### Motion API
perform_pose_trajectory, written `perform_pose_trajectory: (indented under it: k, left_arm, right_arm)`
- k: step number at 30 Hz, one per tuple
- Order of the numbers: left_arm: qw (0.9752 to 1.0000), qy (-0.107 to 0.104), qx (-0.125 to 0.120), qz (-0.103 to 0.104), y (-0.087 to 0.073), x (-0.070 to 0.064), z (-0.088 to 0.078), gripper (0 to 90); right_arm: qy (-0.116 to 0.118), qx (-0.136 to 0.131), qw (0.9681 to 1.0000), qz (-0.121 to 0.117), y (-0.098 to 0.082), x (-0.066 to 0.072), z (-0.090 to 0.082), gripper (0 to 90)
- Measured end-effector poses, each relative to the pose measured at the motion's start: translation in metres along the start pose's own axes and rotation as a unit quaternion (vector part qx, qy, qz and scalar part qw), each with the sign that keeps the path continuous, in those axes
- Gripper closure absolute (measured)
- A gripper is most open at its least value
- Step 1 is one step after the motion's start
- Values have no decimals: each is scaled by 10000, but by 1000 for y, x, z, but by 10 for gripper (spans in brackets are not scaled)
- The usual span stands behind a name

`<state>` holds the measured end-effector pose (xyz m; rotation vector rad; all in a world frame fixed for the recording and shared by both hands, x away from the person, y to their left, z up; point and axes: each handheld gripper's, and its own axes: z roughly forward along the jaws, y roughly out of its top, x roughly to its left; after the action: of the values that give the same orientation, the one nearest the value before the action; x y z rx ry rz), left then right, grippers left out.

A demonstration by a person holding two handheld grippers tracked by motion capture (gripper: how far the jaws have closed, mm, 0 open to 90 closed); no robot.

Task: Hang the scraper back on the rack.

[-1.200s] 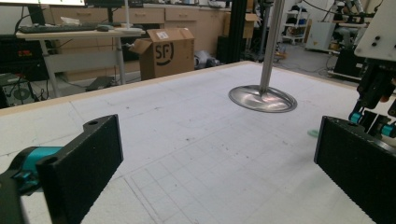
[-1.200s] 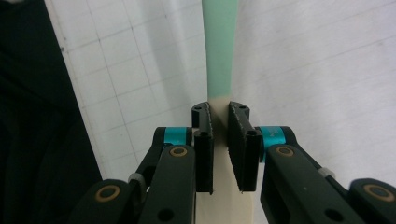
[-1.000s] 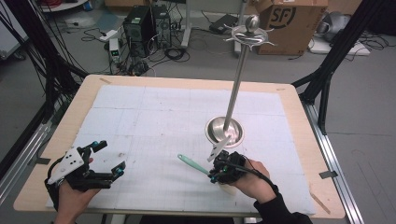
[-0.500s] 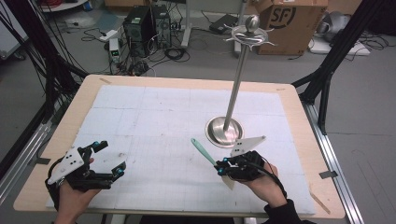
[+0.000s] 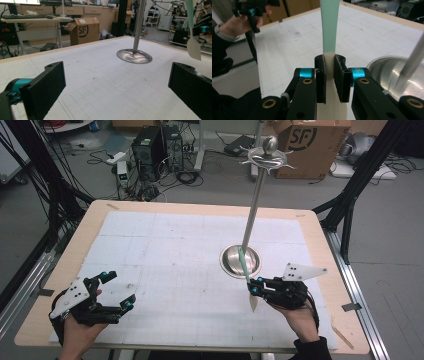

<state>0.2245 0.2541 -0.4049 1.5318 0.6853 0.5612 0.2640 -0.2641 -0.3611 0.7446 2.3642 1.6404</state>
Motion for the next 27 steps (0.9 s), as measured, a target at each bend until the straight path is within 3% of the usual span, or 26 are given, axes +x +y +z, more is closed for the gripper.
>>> perform_pose_trajectory:
  k: [13, 21, 27]
  left_arm:
    - [10000, 11, 38, -10, -2, 0, 1, 17]
    - [10000, 30, 51, 3, -2, 0, 0, 17]
    - [10000, 34, 64, -19, -3, 1, 0, 17]
  right_arm:
    - [-195, -742, 9970, 43, 3, -14, -30, 811]
    - [-447, -935, 9946, -9, 23, -22, -44, 811]
    - [-478, -1029, 9935, -85, 40, -29, -50, 812]
